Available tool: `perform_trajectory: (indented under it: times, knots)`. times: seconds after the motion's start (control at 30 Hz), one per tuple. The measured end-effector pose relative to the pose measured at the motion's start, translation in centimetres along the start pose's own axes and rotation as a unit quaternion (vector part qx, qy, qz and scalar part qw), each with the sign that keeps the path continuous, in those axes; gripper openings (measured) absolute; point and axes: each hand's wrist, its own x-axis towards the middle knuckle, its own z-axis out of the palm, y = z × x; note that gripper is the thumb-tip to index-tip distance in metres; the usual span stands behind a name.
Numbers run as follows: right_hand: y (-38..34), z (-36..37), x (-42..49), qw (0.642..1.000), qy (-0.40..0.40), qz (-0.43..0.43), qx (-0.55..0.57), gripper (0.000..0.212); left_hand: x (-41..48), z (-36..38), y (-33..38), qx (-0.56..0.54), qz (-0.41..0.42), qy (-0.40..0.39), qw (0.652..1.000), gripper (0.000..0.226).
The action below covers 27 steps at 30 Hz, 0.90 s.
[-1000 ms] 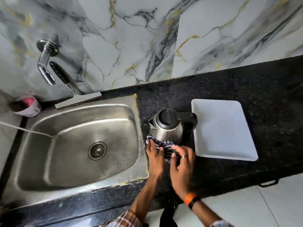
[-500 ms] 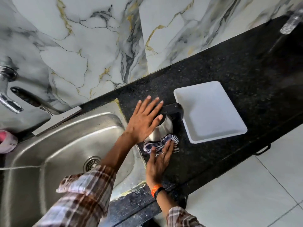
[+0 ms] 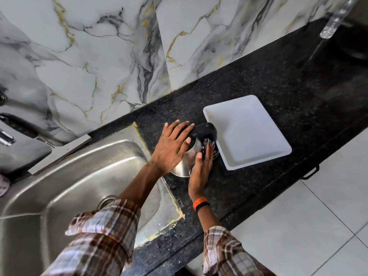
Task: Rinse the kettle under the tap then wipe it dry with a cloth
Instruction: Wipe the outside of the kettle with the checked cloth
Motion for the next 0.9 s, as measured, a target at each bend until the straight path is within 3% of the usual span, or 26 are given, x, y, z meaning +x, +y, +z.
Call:
perform_trajectory:
  times: [0.07,0.2,0.33,0.47,0.53,0.6,0.67,0.73,0.8,0.9]
  knots:
    - [-0.3,-0.5,0.2,0.998,-0.020,0.053,0.020,0.067,0.0,0.1,0.2,-0.002,-0.003,0.006,1.000,0.049]
    - [-0.8,-0.5,-1.2,0.996,-0.083,-0.044,0.002,0.059,0.0,0.6,-0.2,0.016,0.001,0.018,1.000,0.049]
    - [-1.8,-1.9,-0.3,0.994,-0.085,0.026,0.062,0.044,0.0,0.6,0.0,0.075,-0.003,0.003,0.997,0.055]
    - [-1.2,-5.4,1.9,0.991,-0.113,0.044,0.063,0.049,-1.7,1.0,1.3,0.138,0.001,0.049,0.989,0.063]
    - [-1.0,-6.7,3.1,0.988,-0.146,0.047,0.020,0.063,-5.2,3.1,2.7,0.116,0.026,0.112,0.987,0.057]
    - [-1.3,-7.5,4.2,0.979,-0.193,0.034,-0.054,0.071,-9.0,6.1,4.2,0.105,-0.013,0.136,0.985,0.043]
    - [-1.4,-8.1,5.3,0.959,-0.243,0.015,-0.142,0.074,-11.1,8.6,5.2,0.023,-0.143,0.109,0.983,0.036]
    - [-1.3,-8.8,5.8,0.939,-0.272,-0.007,-0.210,0.072,-11.2,9.8,5.9,-0.138,-0.267,0.092,0.949,0.044]
    - [-1.4,-9.7,6.0,0.924,-0.301,-0.003,-0.237,0.060,-10.6,10.2,6.6,-0.273,-0.305,0.089,0.908,0.044]
    - [-1.7,-10.9,6.2,0.905,-0.330,-0.009,-0.267,0.031,-10.0,10.7,7.8,-0.325,-0.301,0.130,0.887,0.030]
